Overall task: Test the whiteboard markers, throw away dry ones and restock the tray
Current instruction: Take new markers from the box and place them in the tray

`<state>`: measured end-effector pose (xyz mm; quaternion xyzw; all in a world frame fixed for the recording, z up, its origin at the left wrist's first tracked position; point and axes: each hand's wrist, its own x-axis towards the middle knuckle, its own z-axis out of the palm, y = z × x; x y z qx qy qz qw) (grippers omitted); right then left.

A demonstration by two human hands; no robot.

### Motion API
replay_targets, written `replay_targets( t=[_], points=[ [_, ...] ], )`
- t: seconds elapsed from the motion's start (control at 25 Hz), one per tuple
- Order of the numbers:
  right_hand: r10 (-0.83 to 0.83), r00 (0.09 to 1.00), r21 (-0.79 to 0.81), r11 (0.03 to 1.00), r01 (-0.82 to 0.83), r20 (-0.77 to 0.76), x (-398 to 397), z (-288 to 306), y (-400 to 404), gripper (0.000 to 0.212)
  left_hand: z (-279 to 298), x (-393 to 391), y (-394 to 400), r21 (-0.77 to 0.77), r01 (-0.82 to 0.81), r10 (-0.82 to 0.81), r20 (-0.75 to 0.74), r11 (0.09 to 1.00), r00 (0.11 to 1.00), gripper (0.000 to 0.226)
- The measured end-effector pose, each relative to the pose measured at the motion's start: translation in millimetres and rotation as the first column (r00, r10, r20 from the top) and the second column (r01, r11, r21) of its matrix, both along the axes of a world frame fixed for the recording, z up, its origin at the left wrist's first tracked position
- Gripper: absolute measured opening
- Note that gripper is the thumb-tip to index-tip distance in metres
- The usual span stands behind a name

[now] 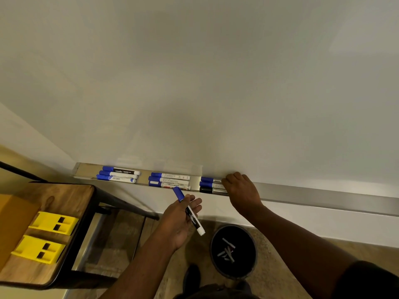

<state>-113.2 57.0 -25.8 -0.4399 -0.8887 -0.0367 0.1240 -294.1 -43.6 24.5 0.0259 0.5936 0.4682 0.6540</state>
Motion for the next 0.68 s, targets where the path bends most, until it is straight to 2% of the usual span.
replay_targets(
  t=[0.12,0.2,0.24,0.28,0.32,0.36,0.44,0.56,0.68],
  points=[
    [-0.064,0.99,-0.022,0.998,0.062,-0.129,-1,7,-12,0.028,1,2,3,0.014,0.006,-0.006,-0.004,1.0,1.0,0.027],
    [-0.111,0.953,-0.185,0.981,0.059,-0.281,-6,20,-29,0.012,1,6,6,0.037,0.004,-0.004,0.0,0.999,1.0,0.028],
    [-0.176,0.919,-0.369,0.929,0.037,-0.353,-9,31,-38,0.014,1,8,8,0.054,-0.005,0.005,0.012,0.999,1.0,0.029],
    [-0.259,0.883,-0.557,0.831,-0.004,-0.392,-12,41,-46,0.019,2,12,10,0.076,-0.013,0.011,0.027,0.997,1.0,0.03],
    [-0.323,0.852,-0.683,0.728,-0.053,-0.411,-13,49,-53,0.022,3,16,12,0.101,-0.01,0.006,0.041,0.995,0.999,0.03],
    [-0.349,0.835,-0.736,0.67,-0.095,-0.425,-14,55,-59,0.024,4,21,14,0.123,0.001,-0.007,0.052,0.992,0.999,0.03],
    [-0.373,0.803,-0.752,0.645,-0.136,-0.465,-13,62,-64,0.025,6,32,18,0.154,0.031,-0.042,0.07,0.988,0.997,0.031],
    [-0.375,0.775,-0.712,0.689,-0.134,-0.509,-6,65,-64,0.021,7,45,23,0.194,0.106,-0.121,0.067,0.975,0.99,0.034],
    [-0.389,0.781,-0.641,0.767,-0.018,-0.488,16,56,-56,0.018,6,54,28,0.18,0.241,-0.231,-0.075,0.954,0.97,0.036]
  ],
)
